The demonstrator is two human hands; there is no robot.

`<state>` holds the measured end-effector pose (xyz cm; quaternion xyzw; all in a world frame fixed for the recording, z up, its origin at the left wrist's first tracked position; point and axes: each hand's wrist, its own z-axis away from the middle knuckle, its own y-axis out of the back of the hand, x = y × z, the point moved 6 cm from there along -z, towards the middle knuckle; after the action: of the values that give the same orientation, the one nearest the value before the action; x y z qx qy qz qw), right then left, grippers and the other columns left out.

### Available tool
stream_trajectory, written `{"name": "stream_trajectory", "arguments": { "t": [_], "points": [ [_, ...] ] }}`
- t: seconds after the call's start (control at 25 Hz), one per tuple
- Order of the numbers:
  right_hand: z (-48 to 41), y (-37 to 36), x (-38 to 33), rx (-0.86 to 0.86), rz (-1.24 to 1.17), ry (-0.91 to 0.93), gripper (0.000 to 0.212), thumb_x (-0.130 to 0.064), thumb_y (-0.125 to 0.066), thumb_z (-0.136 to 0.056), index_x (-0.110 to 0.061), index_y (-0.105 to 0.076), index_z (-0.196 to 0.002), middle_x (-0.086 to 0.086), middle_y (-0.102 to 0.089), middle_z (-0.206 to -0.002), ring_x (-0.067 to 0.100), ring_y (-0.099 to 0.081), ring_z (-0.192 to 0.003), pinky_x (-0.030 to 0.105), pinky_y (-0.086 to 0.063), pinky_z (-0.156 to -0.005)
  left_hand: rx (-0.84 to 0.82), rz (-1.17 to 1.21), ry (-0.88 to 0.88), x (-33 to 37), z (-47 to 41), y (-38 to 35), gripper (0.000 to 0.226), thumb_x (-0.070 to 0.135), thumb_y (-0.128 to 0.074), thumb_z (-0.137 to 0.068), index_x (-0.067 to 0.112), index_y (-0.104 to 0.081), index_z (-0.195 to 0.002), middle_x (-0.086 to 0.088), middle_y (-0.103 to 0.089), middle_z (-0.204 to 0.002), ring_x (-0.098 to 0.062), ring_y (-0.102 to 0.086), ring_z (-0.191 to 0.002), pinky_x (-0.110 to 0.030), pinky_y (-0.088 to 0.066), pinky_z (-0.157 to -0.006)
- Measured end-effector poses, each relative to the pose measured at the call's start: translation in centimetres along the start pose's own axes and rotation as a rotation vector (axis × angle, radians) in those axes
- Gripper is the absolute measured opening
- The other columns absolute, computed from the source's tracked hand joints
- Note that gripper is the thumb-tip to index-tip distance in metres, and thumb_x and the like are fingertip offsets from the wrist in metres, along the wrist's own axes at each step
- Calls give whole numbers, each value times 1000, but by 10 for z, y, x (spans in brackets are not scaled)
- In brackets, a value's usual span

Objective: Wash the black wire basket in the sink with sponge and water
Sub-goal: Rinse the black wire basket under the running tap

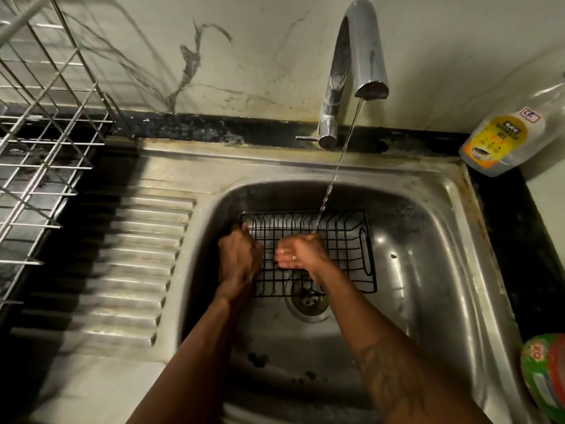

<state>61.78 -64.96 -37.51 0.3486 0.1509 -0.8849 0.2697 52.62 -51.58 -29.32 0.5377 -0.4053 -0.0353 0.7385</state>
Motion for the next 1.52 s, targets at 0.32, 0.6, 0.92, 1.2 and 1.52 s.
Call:
{"name": "stream_trajectory", "arguments": {
  "t": [0.32,0.6,0.92,1.2,1.52],
  "points": [
    [-10,43,-23,143,-72,51,18,-11,-57,-101,-4,-68,-113,23,-71,-117,28,-73,-99,32,-61,-78,-54,-52,-43,13,-5,-29,27,20,-39,-103,9,-62,-95,-10,-66,-81,-22,-53,-60,-23,-32,-58],
    [1,-7,-5,-46,304,-33,16,-14,-55,-97,-8,-70,-94,6,-77,-83,21,-75,-83,46,-63,-82,-88,-162,-86,15,-6,-38,19,20,-44,-102,15,-62,-96,0,-60,-76,-3,-35,-50,-16,-31,-40],
    [7,0,-9,100,-240,66,17,-7,-60,-97,-13,-74,-106,8,-77,-101,17,-73,-88,25,-60,-66,-90,-59,-131,18,-1,-45,23,24,-44,-99,11,-62,-94,1,-64,-79,-2,-45,-50,-5,-37,-49],
    [12,55,-13,203,-77,-3,16,-9,-55,-100,-3,-69,-101,12,-76,-94,19,-75,-78,29,-62,-61,-108,-96,-90,15,3,-38,24,18,-43,-101,13,-61,-86,-2,-65,-69,-7,-52,-49,-12,-34,-37],
    [24,41,15,-61,150,-170,19,-18,-61,-94,-8,-74,-104,9,-79,-95,22,-77,-87,37,-62,-74,-35,-82,-36,12,3,-10,27,15,-44,-101,5,-60,-83,-9,-63,-70,-20,-56,-55,-24,-41,-52]
  ]
}}
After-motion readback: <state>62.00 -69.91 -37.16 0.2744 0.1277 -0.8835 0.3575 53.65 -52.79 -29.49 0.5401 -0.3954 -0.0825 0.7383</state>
